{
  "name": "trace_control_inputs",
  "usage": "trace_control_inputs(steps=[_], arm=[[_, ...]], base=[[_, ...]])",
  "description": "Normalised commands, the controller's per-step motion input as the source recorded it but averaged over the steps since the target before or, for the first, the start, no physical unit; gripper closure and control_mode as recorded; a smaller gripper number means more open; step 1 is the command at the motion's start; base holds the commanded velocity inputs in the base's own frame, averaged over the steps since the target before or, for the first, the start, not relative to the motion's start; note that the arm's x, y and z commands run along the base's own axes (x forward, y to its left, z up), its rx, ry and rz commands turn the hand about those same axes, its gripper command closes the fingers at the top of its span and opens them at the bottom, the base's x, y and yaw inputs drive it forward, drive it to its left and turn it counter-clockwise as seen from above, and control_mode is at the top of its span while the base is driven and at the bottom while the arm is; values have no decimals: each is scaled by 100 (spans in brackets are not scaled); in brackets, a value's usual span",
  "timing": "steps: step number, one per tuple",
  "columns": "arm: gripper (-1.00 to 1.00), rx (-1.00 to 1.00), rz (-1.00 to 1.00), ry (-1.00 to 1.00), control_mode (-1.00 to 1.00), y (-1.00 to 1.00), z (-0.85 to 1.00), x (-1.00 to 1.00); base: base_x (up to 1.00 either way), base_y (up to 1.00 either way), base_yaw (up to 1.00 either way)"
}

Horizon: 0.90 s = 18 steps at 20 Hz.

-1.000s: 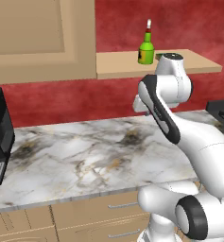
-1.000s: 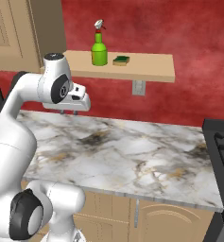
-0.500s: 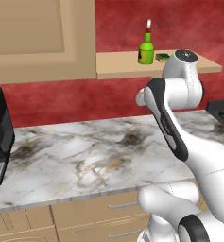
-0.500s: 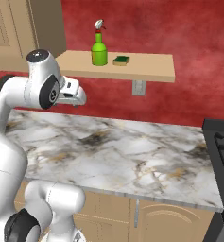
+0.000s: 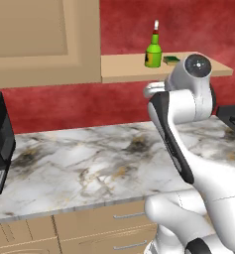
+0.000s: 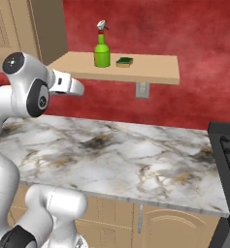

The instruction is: Locate and retrieve the spray and sponge from the cabinet. Place them next to the sink.

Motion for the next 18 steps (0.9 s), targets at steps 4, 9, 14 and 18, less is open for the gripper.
trace_control_inputs(steps=[4, 9, 14, 18], arm=[[-100, 0, -10, -19, -100, -9, 54, 4], [-100, 4, -3, -6, -100, -5, 51, 10], [-100, 11, 0, -1, -100, -5, 44, 21], [-100, 11, 0, -1, -100, -12, 32, 39]], base=[[0, 0, 0], [0, 0, 0], [0, 0, 0], [0, 0, 0]])
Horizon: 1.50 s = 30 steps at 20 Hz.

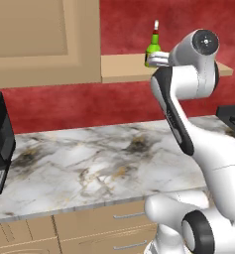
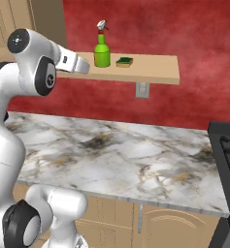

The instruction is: Locate and retrieve the spray and sponge from the cabinet. Place them next to the sink.

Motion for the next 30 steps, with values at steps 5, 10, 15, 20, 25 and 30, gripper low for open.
trace_control_inputs(steps=[5, 10, 15, 20, 25, 30], arm=[[-100, 0, -1, -3, -100, -24, 8, 53], [-100, -4, 0, -3, -100, -17, 7, 57], [-100, -3, 2, 0, -100, -8, 22, 48], [-100, -7, 4, 0, -100, 0, 26, 45], [-100, -4, 0, 0, -100, -6, 11, 37], [-100, 0, 0, 1, -100, 0, 0, 33]], base=[[0, 0, 0], [0, 0, 0], [0, 0, 0], [0, 0, 0], [0, 0, 0], [0, 0, 0]])
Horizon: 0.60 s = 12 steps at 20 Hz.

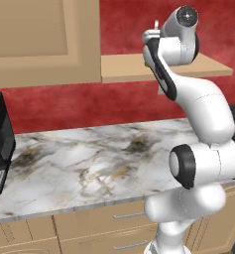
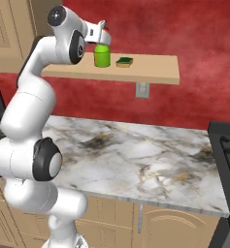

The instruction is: Locate and retrieve the spray and sponge from the cabinet. Place them next to the sink.

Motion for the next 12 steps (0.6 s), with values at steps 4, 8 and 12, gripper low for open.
trace_control_inputs(steps=[4, 8, 12], arm=[[-100, 0, -1, 0, -100, 0, -1, 26], [-100, 0, 0, 0, -100, 0, -9, 38], [-100, 0, 0, 1, -100, 0, -19, 42]], base=[[0, 0, 0], [0, 0, 0], [0, 0, 0]])
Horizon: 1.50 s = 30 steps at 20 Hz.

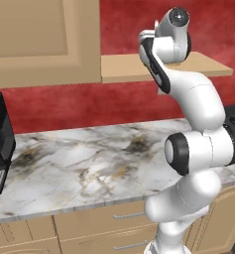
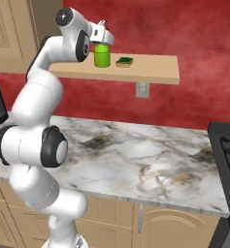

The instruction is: Locate and retrieve the spray and sponge from the cabinet. Place them next to the sink.

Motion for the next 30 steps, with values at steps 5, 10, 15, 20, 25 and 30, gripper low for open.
trace_control_inputs(steps=[5, 10, 15, 20, 25, 30], arm=[[-100, 0, 0, 0, -100, -2, -14, 48], [-100, 0, 0, 0, -100, -11, -6, 42], [100, 0, 0, 0, -100, -2, -3, 13], [100, 0, 0, 0, -100, 0, -3, 1], [100, 0, -1, 0, -100, 8, 0, -2], [100, 0, -8, 0, -100, 12, 2, -37]], base=[[0, 0, 0], [0, 0, 0], [0, 0, 0], [0, 0, 0], [0, 0, 0], [0, 0, 0]])
